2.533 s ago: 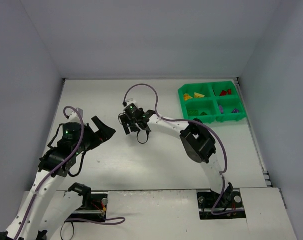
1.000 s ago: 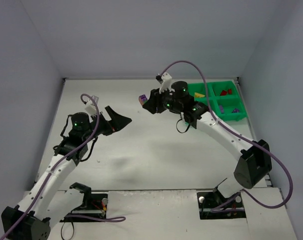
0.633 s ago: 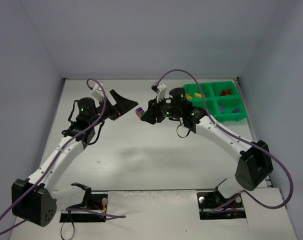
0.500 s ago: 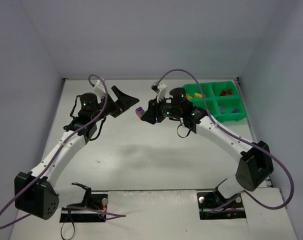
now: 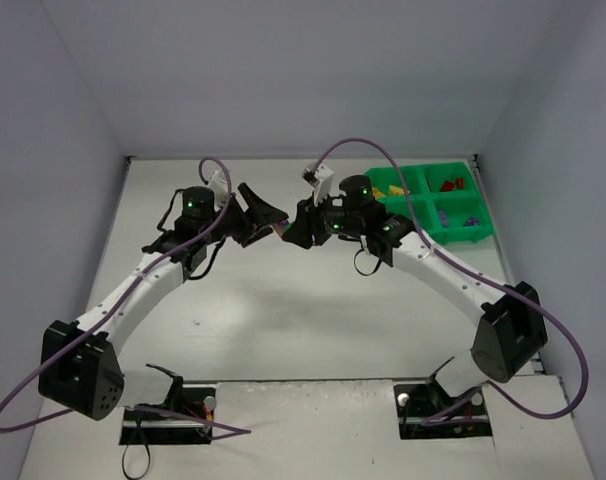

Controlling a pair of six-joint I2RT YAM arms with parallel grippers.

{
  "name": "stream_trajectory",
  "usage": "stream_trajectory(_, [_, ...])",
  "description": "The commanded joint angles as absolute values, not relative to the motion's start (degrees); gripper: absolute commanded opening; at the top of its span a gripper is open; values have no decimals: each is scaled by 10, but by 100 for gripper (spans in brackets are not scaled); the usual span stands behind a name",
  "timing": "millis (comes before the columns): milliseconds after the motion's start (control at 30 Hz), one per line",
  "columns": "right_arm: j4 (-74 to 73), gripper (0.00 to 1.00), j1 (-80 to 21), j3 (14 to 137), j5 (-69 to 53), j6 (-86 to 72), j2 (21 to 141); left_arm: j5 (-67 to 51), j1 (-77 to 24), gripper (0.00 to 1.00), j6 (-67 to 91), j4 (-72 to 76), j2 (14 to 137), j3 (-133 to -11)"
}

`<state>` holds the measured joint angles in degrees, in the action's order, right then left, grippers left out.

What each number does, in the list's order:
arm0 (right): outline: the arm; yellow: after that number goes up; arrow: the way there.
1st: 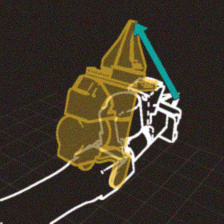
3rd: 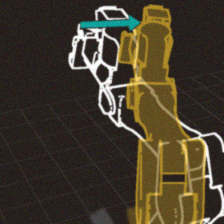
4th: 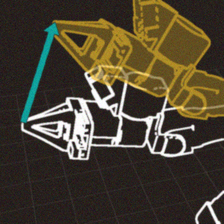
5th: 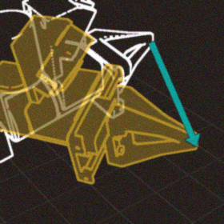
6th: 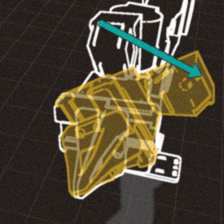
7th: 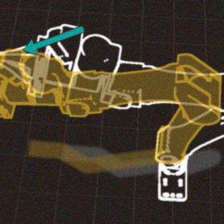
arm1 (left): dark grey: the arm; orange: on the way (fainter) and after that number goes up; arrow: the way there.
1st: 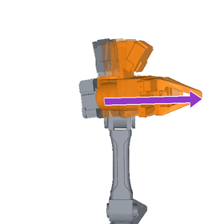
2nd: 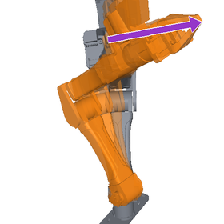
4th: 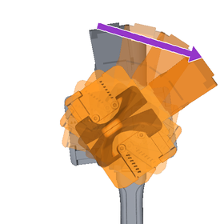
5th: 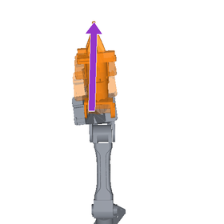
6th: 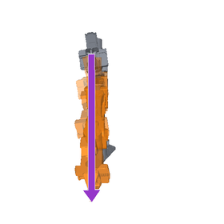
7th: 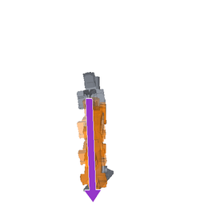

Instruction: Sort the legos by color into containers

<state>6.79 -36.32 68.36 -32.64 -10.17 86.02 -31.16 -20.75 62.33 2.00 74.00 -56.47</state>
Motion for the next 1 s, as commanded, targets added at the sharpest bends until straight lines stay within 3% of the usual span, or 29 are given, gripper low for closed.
stream_trajectory(0, [98,7,-364,712,-337,-93,843,-320,-224,64,629,37,738,-598])
stream_trajectory(300, [98,7,-364,711,-336,-96,841,-292,-239,50,612,22,744,-596])
stream_trajectory(733, [97,7,-365,713,-336,-95,844,-263,-239,47,617,23,740,-598])
stream_trajectory(767, [98,7,-366,714,-336,-94,845,-265,-239,43,617,25,741,-598])
stream_trajectory(900, [97,7,-367,715,-336,-93,849,-269,-239,8,615,37,740,-598])
stream_trajectory(967, [96,7,-370,715,-335,-93,852,-269,-239,0,613,41,737,-597])
